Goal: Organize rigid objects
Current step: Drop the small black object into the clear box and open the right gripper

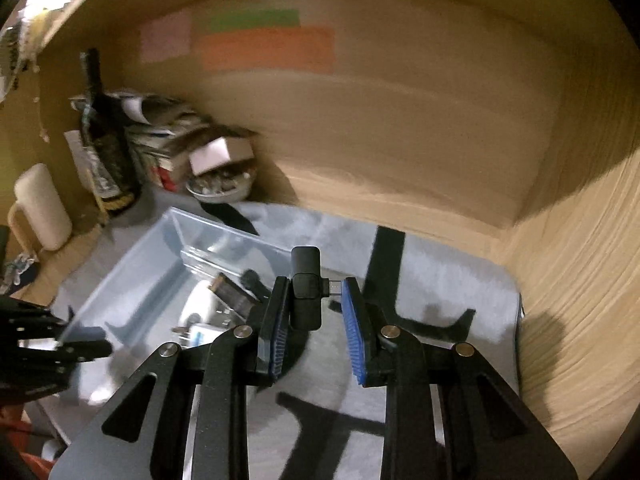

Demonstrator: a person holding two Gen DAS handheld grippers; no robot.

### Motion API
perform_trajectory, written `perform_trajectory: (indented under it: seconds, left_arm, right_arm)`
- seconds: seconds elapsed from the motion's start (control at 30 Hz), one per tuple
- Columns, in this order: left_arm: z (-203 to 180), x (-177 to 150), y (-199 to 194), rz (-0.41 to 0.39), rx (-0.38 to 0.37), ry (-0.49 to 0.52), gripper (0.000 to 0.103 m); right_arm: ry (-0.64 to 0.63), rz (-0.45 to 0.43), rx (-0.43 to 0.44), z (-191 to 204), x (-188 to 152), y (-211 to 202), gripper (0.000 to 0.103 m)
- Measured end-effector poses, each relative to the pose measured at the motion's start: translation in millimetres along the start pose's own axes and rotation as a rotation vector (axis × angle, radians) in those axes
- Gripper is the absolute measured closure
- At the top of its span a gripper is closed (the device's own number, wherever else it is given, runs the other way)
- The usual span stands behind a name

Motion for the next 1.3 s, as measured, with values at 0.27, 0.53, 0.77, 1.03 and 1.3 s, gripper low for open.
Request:
perform_trajectory:
  seconds: [0.27,0.53,0.77,1.03,1.3]
  left_arm:
    - [0.0,0.2,0.1,0.000,0.001,0.002,0.088]
    - [-0.1,0.1,0.1,-0.001,0.001,0.001,0.088]
    - [-0.5,0.2,0.0,-0.001,0.001,0.001,0.088]
    - [-0.7,0.0,0.1,-0.001,0.001,0.001,0.088]
    - [0.4,1.0,-6.3,-0.022,0.041,0.012,0.077]
  right_arm:
    - [0.017,0.015,0.061,21.3,-11.5,-6.7,0.079]
    - [0.006,0.063,0.125,42.8,-30.7,-3.6,0.079]
    - [-0.025,0.101,0.122,54.6,-41.4,4.1,0.079]
    - [-0.025,0.120,0.138,57.9,-42.7,6.0,0.071]
    - [0.031,0.042,0.130,43.4,-36.4,-19.1,0.049]
Point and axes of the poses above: each gripper's, at about its wrist camera, not at the fingertips, and y roughly the way its jaws point, z to its left, x to its top, the point moved 3 cm from there along y, roughly the way its jaws point, and after that the axes turned 12 degrees about -x, right-handed, at the moved point
